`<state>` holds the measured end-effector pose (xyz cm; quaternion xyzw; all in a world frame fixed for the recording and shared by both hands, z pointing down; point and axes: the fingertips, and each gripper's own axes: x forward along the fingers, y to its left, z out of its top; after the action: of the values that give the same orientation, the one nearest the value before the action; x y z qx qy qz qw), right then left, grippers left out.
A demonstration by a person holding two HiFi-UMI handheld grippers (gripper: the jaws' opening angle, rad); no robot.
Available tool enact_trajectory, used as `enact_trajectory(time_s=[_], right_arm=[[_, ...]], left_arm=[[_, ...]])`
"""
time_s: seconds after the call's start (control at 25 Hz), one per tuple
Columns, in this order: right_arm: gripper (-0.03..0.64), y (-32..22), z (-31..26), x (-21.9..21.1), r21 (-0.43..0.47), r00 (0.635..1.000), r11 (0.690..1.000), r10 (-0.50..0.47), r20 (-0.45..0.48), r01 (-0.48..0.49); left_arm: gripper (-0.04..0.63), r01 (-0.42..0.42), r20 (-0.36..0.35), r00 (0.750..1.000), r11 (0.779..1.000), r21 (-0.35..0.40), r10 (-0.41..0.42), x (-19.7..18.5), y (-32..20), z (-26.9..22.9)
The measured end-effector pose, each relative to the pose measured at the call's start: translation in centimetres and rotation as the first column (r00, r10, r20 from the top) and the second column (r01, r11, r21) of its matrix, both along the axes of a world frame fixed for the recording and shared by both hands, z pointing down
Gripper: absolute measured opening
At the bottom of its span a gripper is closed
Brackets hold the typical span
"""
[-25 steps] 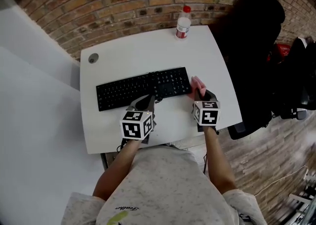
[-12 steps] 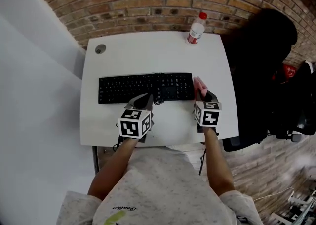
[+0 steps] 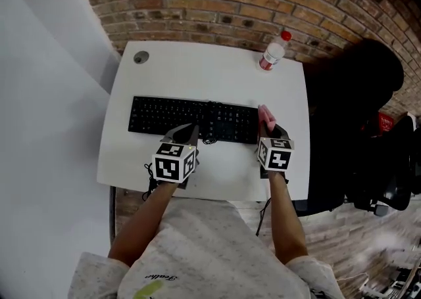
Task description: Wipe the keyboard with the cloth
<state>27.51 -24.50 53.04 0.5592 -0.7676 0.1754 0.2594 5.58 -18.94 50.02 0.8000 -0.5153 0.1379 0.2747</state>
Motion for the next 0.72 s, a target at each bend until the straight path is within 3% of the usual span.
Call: enact_trajectory(time_s=[0.72], right_arm=[[0.023,-4.4,-0.8,-0.7,0.011,0.982,0.985,-0.17,-0.078,0.172]], left_arm=[[-0.002,0.143,-0.002,0.99,0.99,0.014,-0.143,-2.7,-0.8,-0.2]])
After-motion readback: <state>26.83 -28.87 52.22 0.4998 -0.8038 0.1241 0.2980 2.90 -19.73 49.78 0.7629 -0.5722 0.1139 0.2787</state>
